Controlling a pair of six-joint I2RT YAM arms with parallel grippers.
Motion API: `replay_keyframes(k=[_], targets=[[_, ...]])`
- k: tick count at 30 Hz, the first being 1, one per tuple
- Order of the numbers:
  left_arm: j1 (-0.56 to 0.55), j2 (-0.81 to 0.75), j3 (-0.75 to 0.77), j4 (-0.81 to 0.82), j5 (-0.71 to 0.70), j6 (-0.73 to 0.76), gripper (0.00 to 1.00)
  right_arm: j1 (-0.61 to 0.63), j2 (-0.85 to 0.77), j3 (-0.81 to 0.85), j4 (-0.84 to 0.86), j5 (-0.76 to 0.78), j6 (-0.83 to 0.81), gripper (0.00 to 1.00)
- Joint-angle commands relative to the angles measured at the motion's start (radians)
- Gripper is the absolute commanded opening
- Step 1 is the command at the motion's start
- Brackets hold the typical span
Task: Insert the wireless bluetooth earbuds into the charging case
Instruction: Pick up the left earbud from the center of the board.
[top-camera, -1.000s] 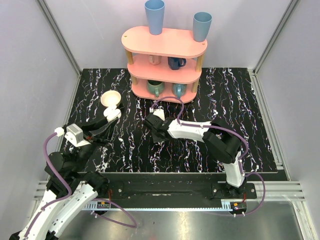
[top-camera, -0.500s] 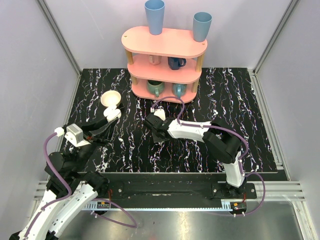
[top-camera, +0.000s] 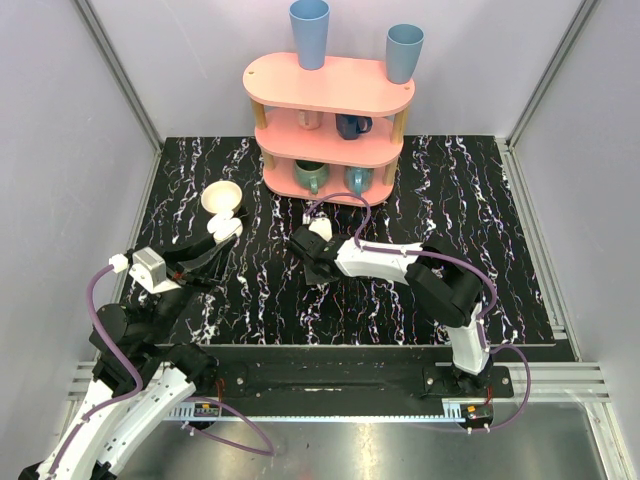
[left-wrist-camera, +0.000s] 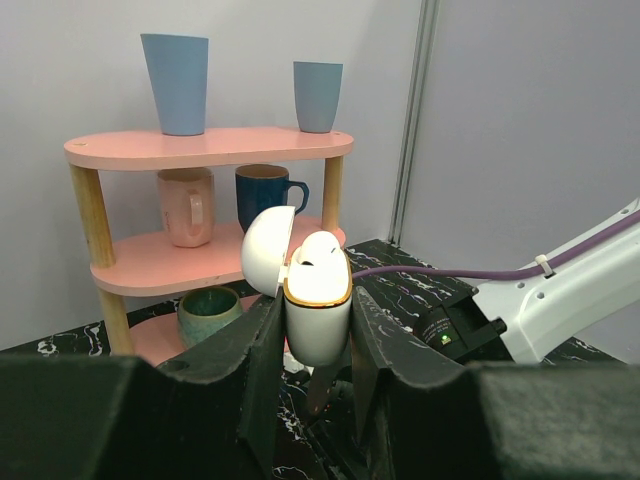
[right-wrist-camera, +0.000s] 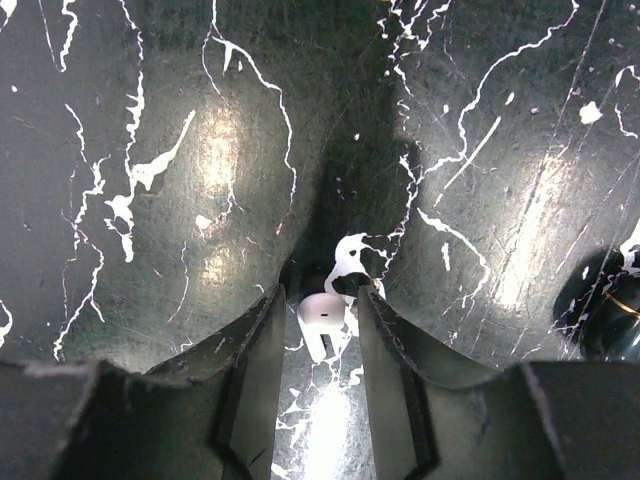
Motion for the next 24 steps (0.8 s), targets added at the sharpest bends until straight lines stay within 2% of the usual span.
replay_keyframes(k=[1, 13, 24], targets=[[-0.002, 0.009, 0.000, 0.061, 0.002, -0.012, 0.00, -0.006, 0.019, -0.023, -0.076, -0.010, 0.066, 0.43], [-0.002, 0.006, -0.001, 0.060, 0.000, -0.015, 0.00, -0.005, 0.015, -0.026, -0.074, -0.018, 0.058, 0.39], [-0.004, 0.010, -0.004, 0.070, 0.005, -0.021, 0.00, 0.002, 0.007, -0.021, -0.065, -0.028, 0.043, 0.40]])
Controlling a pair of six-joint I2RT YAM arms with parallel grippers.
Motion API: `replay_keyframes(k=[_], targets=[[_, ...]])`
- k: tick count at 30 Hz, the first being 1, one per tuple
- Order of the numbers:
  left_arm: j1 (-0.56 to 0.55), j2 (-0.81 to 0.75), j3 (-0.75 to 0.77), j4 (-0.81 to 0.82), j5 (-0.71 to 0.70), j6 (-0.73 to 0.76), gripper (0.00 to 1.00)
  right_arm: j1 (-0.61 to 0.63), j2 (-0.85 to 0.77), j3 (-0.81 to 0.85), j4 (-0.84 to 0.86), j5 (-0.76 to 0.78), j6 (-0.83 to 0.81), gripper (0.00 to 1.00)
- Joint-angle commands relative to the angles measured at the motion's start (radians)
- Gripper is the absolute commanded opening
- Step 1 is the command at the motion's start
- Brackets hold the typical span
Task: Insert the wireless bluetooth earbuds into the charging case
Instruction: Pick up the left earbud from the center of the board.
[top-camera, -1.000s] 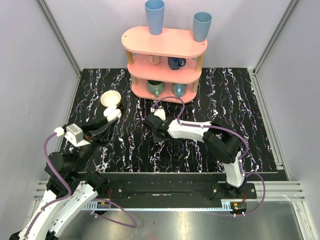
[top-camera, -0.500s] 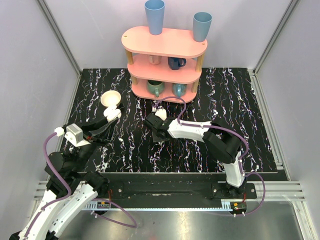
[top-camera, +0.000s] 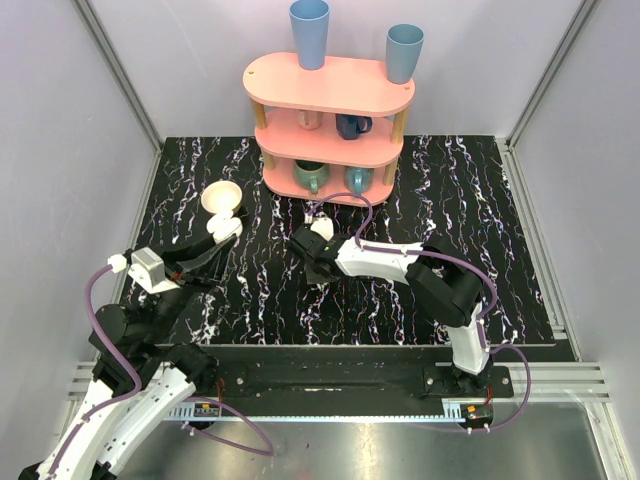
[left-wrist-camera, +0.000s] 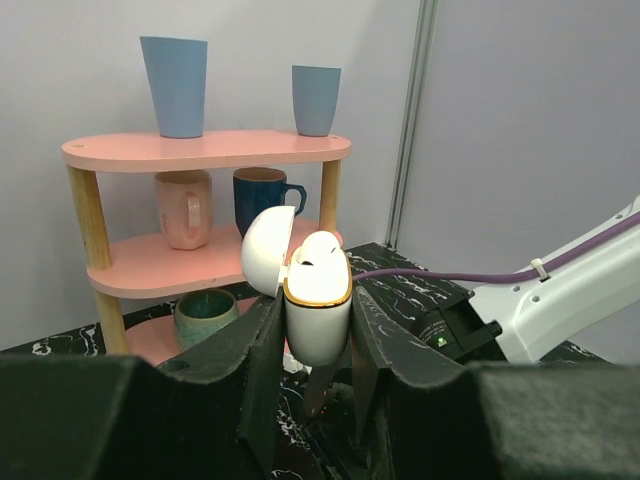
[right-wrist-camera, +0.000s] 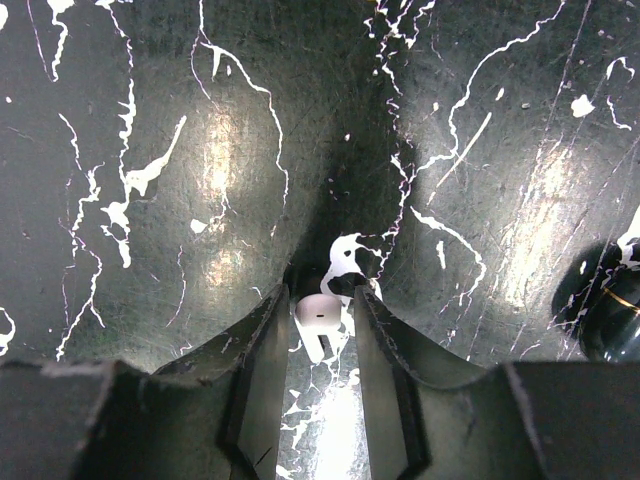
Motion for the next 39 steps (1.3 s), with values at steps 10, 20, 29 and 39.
replay_keyframes(k=[10, 20, 29, 39], targets=[[-0.004, 0.009, -0.010, 0.069, 0.006, -0.014, 0.00, 0.015, 0.007, -0.024, -0.060, -0.029, -0.001, 0.40], [-0.002, 0.006, -0.003, 0.057, 0.000, 0.006, 0.00, 0.015, 0.002, -0.021, -0.051, -0.026, -0.009, 0.41], [-0.002, 0.001, 0.007, 0.042, 0.009, 0.003, 0.00, 0.016, -0.011, -0.029, -0.040, -0.028, -0.004, 0.41], [-0.004, -0.019, -0.006, 0.037, -0.002, 0.000, 0.00, 0.018, -0.015, -0.032, -0.045, -0.033, -0.001, 0.41]])
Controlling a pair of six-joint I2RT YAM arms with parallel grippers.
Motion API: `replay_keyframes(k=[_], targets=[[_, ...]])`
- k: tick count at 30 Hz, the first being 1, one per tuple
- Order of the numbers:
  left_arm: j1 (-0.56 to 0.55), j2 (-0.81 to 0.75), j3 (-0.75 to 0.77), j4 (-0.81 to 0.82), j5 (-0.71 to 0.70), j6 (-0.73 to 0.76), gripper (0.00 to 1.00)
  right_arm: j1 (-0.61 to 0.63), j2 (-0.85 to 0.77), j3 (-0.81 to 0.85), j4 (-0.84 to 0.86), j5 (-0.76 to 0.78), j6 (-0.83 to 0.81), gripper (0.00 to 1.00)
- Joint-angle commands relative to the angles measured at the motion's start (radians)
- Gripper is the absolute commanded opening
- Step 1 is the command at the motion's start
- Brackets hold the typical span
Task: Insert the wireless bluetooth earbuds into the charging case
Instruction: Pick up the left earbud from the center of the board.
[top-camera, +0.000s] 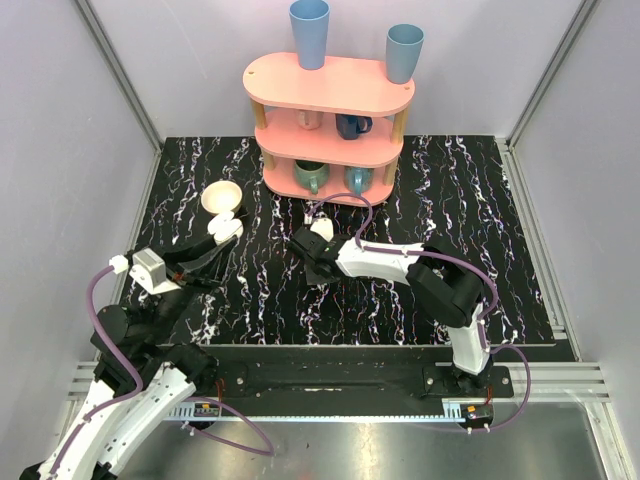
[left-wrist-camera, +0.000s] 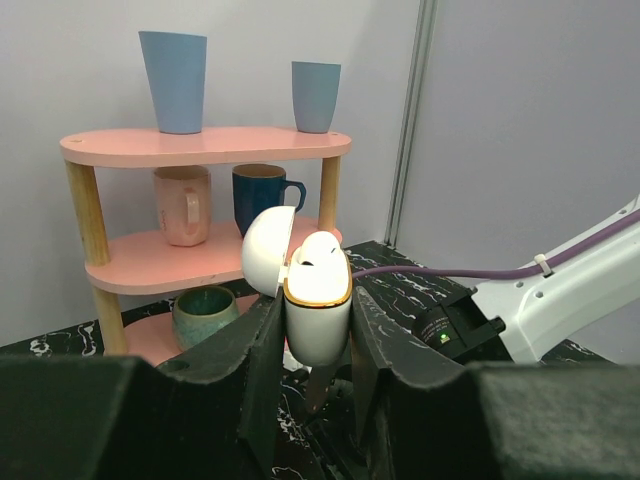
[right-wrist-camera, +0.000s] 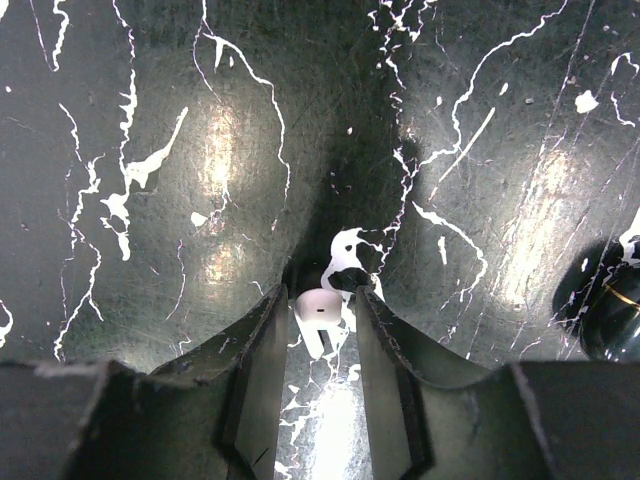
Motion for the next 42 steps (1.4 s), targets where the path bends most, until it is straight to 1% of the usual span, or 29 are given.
replay_keyframes(k=[1, 9, 24, 27, 31, 33, 35, 36, 41, 42], targets=[[-0.004, -0.006, 0.011, 0.034, 0.000, 0.005, 0.00, 0.015, -0.006, -0.025, -0.048, -0.031, 0.004, 0.41], [-0.002, 0.003, 0.012, 0.038, 0.000, 0.005, 0.00, 0.021, 0.000, -0.019, -0.048, -0.032, 0.005, 0.41], [-0.002, 0.009, 0.014, 0.041, 0.003, 0.004, 0.00, 0.021, 0.033, -0.006, -0.048, -0.018, -0.017, 0.36], [-0.002, 0.007, 0.014, 0.038, 0.002, 0.001, 0.00, 0.019, 0.032, -0.006, -0.045, -0.018, -0.019, 0.31], [-0.002, 0.006, 0.012, 0.038, 0.002, -0.002, 0.00, 0.019, 0.038, -0.005, -0.044, -0.018, -0.030, 0.30], [-0.002, 0.006, 0.014, 0.038, 0.002, -0.002, 0.00, 0.019, 0.036, -0.002, -0.042, -0.020, -0.033, 0.28], [-0.002, 0.007, 0.015, 0.038, 0.003, -0.002, 0.00, 0.021, 0.033, 0.000, -0.044, -0.018, -0.033, 0.27], [-0.002, 0.009, 0.015, 0.038, 0.002, -0.002, 0.00, 0.021, 0.029, -0.002, -0.044, -0.017, -0.033, 0.24], [-0.002, 0.023, 0.023, 0.038, 0.012, -0.004, 0.00, 0.019, -0.034, -0.017, -0.030, 0.023, -0.042, 0.19], [-0.002, 0.024, 0.025, 0.038, 0.012, -0.005, 0.00, 0.021, -0.077, -0.028, -0.024, 0.031, -0.048, 0.19]])
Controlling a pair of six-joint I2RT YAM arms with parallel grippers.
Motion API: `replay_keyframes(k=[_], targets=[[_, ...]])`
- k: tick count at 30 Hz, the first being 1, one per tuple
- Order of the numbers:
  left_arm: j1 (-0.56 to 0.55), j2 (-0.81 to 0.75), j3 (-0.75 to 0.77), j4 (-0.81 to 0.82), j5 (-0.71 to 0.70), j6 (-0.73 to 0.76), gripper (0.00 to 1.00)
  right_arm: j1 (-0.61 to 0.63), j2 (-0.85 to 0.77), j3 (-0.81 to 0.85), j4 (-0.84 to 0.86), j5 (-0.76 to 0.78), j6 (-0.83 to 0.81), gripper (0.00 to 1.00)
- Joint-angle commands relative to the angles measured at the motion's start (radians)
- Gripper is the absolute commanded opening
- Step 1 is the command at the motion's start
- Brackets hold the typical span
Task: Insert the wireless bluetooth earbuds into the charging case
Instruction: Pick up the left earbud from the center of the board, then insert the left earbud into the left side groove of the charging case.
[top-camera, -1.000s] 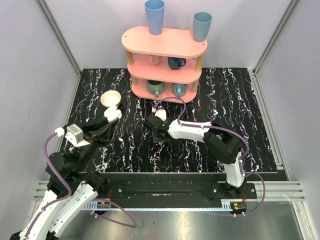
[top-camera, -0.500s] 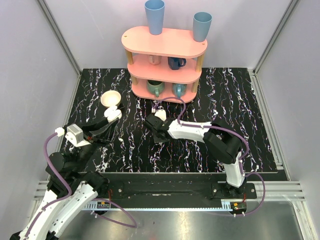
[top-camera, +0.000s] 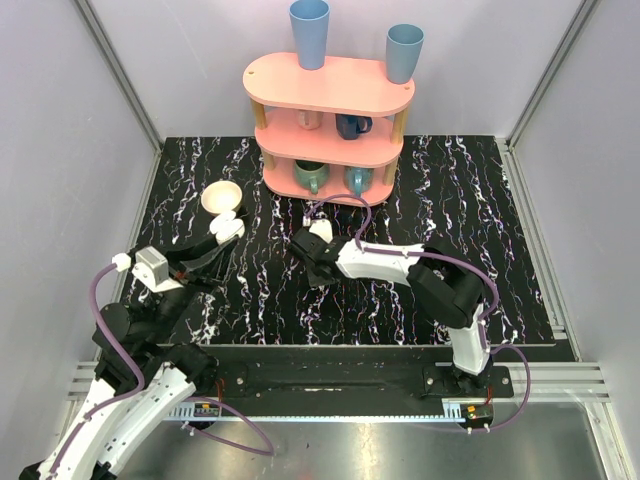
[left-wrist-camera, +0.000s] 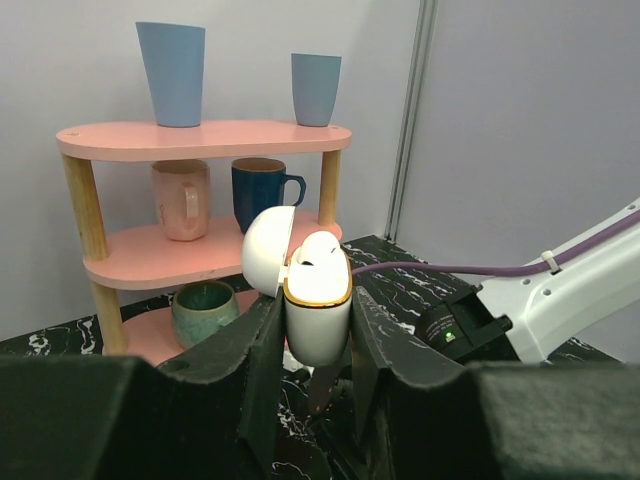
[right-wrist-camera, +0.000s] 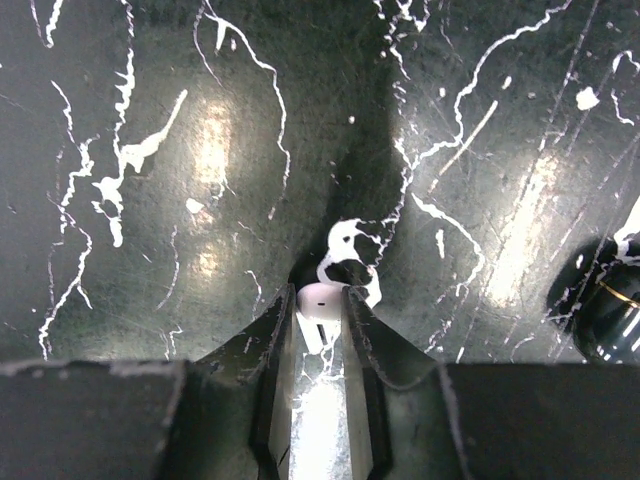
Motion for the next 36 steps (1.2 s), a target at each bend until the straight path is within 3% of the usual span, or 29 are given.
replay_keyframes(k=[1, 13, 18, 26, 36], targets=[[-0.002, 0.023, 0.026, 0.043, 0.013, -0.005, 0.00, 0.013, -0.104, -0.034, -0.010, 0.055, -0.017, 0.19], [-0.002, 0.076, 0.025, 0.098, 0.022, -0.025, 0.00, 0.105, -0.626, -0.124, 0.283, 0.400, -0.212, 0.16], [-0.004, 0.104, 0.015, 0.149, 0.036, -0.051, 0.00, 0.202, -0.753, -0.144, 0.600, 0.474, -0.435, 0.16], [-0.002, 0.135, 0.009, 0.198, 0.047, -0.072, 0.00, 0.331, -0.778, -0.195, 1.107, 0.432, -0.777, 0.16], [-0.004, 0.146, -0.083, 0.354, 0.087, -0.099, 0.00, 0.409, -0.689, -0.182, 1.337, 0.325, -0.858, 0.16]])
